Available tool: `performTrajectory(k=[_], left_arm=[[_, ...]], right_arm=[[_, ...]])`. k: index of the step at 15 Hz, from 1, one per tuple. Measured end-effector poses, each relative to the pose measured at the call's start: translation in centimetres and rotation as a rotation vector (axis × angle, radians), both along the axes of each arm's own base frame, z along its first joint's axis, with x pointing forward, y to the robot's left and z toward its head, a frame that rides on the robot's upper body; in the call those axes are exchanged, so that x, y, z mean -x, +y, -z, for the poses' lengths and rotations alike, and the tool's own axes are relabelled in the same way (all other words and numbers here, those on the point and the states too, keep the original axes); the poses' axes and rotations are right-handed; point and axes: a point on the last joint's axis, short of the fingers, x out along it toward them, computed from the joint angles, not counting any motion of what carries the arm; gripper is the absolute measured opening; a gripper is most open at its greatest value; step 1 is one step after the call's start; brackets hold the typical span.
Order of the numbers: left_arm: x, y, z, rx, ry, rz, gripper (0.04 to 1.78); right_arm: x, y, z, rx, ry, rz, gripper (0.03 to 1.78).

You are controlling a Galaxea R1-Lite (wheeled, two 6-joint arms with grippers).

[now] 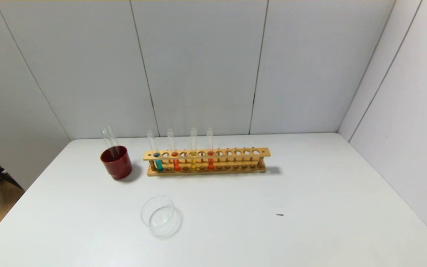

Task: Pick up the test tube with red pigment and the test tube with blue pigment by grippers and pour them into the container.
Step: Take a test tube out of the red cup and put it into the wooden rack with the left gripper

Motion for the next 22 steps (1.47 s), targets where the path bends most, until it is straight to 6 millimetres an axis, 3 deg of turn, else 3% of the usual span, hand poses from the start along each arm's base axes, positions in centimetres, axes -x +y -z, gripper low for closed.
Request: performTrajectory(k=[13,18,22], left_arm=[[0.2,0.0,-0.6,0.023,-0.007,-0.002,1.75],[0.2,-0.2,-5.2,0.029,0.015,0.082,1.75],[-2.8,-0.4,-10.3,0.042,0.018,0.180,1.75]], right_arm=[[0.0,0.0,0.0,0.000,0.000,0.000,1.71],[0.0,0.0,0.0,0.000,0.000,0.000,1.71],[0.0,0.0,0.0,0.000,0.000,0.000,1.71]])
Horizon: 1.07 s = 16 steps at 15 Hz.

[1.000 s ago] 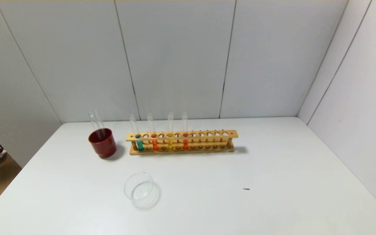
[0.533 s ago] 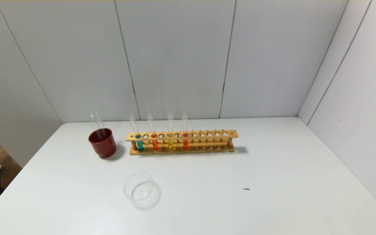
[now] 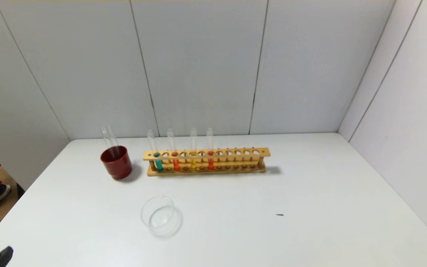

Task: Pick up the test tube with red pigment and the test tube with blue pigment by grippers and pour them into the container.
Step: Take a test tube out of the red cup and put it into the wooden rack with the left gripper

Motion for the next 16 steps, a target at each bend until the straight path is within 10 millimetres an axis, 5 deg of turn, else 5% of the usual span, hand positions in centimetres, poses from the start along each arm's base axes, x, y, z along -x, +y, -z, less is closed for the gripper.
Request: performTrajectory(k=[7,16], left_arm=[[-10.0,-0.6,-4.2,0.058,0.007,0.080,1.75],[-20.4,-2.4,-2.3,0.073,0.043,0.151,1.75]], right_arm=[[0.0,0.0,0.0,0.000,0.000,0.000,1.71],[0.0,0.0,0.0,0.001,0.000,0.000,1.71]])
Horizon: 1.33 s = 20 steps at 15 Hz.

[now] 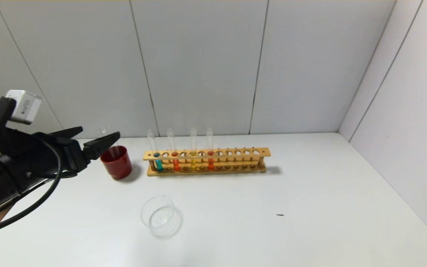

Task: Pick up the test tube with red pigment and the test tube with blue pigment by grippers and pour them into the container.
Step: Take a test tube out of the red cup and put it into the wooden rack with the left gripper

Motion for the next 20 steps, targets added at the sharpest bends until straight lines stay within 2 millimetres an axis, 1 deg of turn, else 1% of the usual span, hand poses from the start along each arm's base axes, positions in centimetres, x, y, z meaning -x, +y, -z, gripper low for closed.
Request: performTrajectory(k=[5,7,10,13,16,20], left_arm=[[-5.5,-0.7,3.5,-0.018,-0.003,0.007,1.75],[-7.4,-0.9,4.8,-0.020,0.009,0.005,1.75],[-9.8,-1.2,6.8,-0.024,0.051,0.002,1.75],[-11.6,-1.7,8.5,-0.030,0.079,-0.006,1.75],[-13.1,-2.2,9.7,-0.034,0.092,-0.011,1.75],[-14.0,-2.7,11.0,-0.050,0.113,-0.027,1.75]], right_arm=[[0.0,0.0,0.0,-0.001,0.000,0.000,1.71],[0.0,0.0,0.0,-0.001,0.000,0.000,1.71],[0.0,0.0,0.0,-0.001,0.000,0.001,1.71],[0.0,0.0,0.0,0.000,0.000,0.000,1.71],[0.0,0.0,0.0,-0.001,0.000,0.000,1.71],[0.0,0.0,0.0,-0.001,0.000,0.000,1.71]])
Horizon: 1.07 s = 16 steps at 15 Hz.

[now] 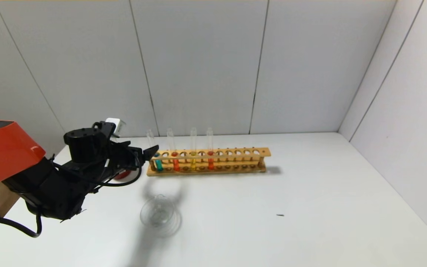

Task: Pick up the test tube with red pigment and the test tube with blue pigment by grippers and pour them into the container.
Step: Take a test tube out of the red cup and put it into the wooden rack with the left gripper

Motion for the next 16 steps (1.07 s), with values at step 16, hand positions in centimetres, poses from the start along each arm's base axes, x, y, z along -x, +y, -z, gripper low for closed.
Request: performTrajectory(k=[16], left_arm=[[-1.4,-0.7,0.4,-0.010,-0.064,-0.016,1.20]], right_arm=[[0.0,0.0,0.0,0.000,0.000,0.000,1.71]])
